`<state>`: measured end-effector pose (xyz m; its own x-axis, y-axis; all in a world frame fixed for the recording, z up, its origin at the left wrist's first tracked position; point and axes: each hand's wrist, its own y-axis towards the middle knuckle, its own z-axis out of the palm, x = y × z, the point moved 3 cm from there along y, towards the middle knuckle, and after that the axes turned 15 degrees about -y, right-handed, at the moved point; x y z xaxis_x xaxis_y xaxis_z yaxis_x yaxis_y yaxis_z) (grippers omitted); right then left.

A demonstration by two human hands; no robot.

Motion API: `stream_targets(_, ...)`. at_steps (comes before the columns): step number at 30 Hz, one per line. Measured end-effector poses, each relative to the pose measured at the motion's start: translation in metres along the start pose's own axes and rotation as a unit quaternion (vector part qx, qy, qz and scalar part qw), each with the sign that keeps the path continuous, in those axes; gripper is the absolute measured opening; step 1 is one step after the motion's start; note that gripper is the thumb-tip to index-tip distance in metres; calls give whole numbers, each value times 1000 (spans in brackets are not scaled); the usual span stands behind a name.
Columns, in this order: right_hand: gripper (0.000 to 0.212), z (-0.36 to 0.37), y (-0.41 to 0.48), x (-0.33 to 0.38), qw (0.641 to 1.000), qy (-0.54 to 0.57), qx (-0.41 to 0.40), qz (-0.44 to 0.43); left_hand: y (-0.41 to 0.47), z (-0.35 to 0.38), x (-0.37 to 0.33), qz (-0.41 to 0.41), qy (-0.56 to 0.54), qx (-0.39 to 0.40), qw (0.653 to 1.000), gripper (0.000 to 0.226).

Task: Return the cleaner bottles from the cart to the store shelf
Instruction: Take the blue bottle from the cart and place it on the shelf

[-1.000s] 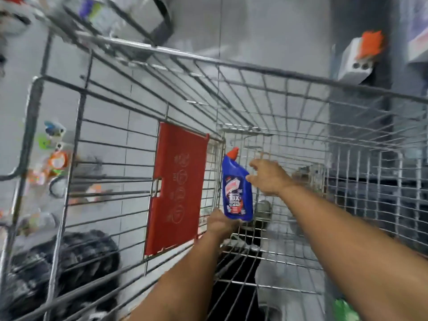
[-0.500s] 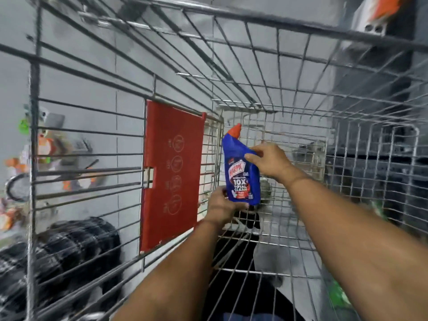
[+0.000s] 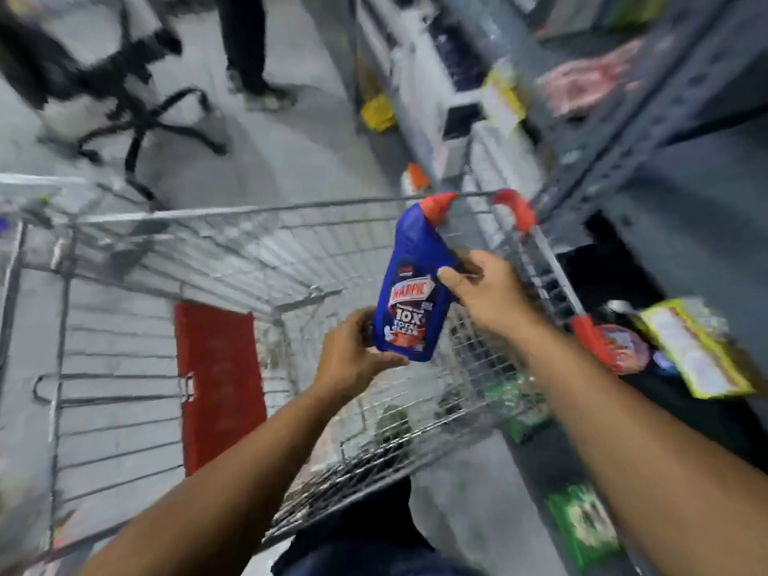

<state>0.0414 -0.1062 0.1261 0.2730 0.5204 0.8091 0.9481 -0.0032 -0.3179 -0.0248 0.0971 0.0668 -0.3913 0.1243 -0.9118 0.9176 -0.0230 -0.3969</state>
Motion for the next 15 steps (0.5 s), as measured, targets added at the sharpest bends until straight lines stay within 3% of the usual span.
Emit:
stream_targets(4, 19, -76, -75, 39, 992, 18, -100, -74, -35, 34, -72, 117, 21, 45, 992, 68)
stream_targets(6, 31, -124, -116, 50, 980, 13, -176, -90, -49, 68, -112, 170, 29, 87, 981, 69)
stream_targets(8, 27, -173, -160, 53, 964, 8, -248, -97, -64, 114, -148, 216, 22, 134, 967, 68)
stream_targets(15, 44, -268, -265, 15, 891, -50, -447, -55, -97, 263, -202, 271, 38, 273, 922, 64)
